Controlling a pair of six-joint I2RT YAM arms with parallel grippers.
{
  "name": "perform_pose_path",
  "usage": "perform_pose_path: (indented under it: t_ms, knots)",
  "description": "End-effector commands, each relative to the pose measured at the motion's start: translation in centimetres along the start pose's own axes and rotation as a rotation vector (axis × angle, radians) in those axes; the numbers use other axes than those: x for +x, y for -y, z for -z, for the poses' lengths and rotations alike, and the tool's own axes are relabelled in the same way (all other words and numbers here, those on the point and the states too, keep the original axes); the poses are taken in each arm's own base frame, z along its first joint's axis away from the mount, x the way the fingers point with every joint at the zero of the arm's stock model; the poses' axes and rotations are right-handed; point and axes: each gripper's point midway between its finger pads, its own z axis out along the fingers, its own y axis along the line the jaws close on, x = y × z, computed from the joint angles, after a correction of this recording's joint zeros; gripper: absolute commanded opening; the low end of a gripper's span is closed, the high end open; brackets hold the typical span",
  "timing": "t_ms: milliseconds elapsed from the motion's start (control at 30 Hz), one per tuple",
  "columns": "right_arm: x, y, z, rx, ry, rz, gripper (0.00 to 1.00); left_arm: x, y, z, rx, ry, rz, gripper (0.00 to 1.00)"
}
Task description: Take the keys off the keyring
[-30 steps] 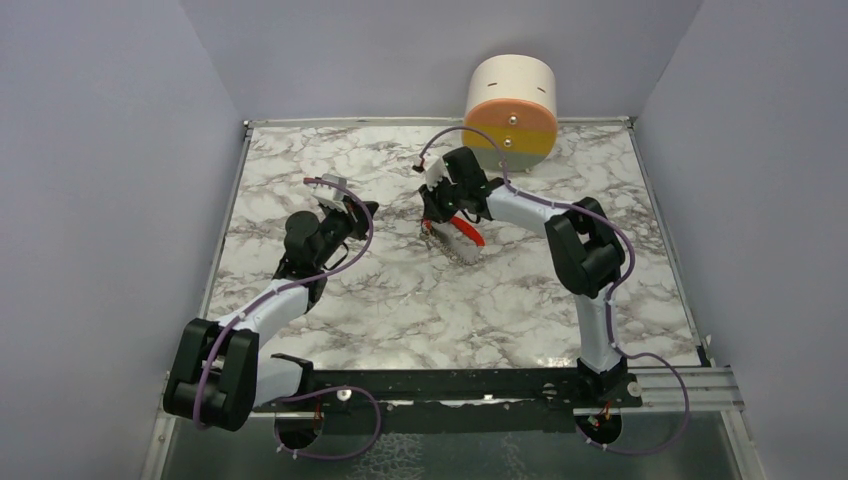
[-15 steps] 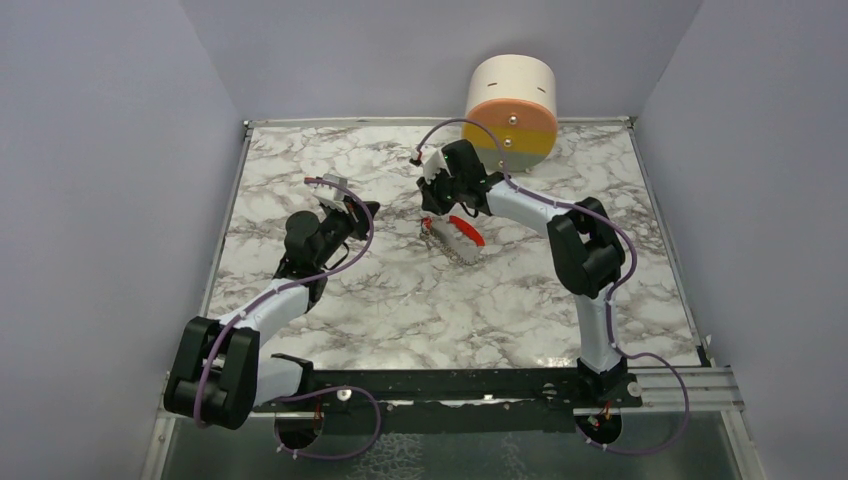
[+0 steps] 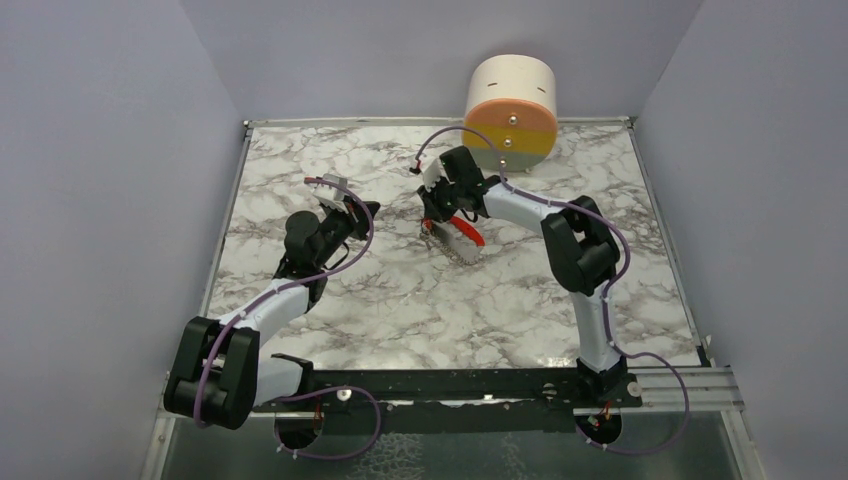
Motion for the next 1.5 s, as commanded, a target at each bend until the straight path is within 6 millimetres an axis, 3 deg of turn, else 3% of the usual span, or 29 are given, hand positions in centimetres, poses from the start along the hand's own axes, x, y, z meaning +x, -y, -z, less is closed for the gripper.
perform_pose_path:
  t_ms: [0, 533, 1467]
  knots:
    - [-0.2, 1.1, 0.2, 0.062, 0.013, 0.012, 0.15, -0.6, 0.7, 0.0, 0.038, 0.021, -0.002, 0.00]
    - [0.5, 2.8, -0.5, 0.144, 0.003, -0.034, 0.24, -0.2, 0.6, -0.1, 0.039, 0.011, -0.003, 0.00]
    - [3.6, 0.6, -1.3, 0.001, -0.059, -0.143, 0.28, 0.0, 0.5, -0.1, 0.035, 0.005, 0.002, 0.00]
